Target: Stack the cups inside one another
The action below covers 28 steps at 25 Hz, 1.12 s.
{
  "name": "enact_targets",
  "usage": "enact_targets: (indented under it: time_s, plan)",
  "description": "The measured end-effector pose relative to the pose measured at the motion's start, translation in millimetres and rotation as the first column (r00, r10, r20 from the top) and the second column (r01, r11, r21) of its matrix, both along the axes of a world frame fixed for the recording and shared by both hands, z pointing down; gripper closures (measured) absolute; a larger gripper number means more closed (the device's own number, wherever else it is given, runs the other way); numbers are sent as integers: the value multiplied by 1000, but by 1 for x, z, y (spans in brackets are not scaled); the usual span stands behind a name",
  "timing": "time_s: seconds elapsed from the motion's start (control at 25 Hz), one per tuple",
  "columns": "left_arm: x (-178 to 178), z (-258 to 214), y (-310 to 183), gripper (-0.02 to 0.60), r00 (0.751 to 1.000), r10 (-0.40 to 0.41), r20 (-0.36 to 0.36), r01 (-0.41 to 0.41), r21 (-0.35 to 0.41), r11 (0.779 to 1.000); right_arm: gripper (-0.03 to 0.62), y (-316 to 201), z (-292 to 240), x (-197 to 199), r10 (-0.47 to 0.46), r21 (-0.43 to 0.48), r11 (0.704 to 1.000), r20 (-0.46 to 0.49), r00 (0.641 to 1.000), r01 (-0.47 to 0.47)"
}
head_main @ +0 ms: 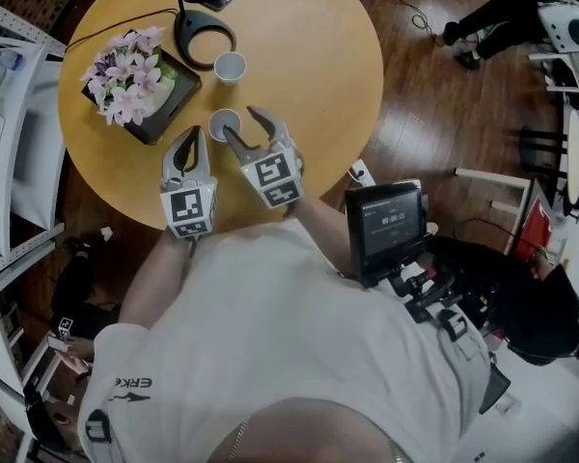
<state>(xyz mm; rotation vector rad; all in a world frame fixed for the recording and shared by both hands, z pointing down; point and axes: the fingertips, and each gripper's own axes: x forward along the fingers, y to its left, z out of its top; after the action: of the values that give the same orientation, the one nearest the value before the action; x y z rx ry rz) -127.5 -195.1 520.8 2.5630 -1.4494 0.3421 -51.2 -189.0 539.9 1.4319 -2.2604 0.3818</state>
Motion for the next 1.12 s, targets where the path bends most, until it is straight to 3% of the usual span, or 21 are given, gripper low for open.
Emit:
enact_targets:
  time_s: [0.28,0.48,0.72,1.12]
  plan:
    - [14,-2,0,580,999,34,-39,-34,7,999,576,5,-24,34,124,58,991,-37,992,-121]
    - [19,-9,-3,580,999,9,-32,-9,19,1000,580,-4,-26,45,113,59,992,-35,993,-111]
    - [32,-10,-17,580,996,-89,1,89,24,996,580,-30,-16,66,48,49,998,-9,999,-47]
    - [55,6,-26,580,942,-326,79,327,-8,945,579,-69,20,84,-185,-1,983,53,981,186]
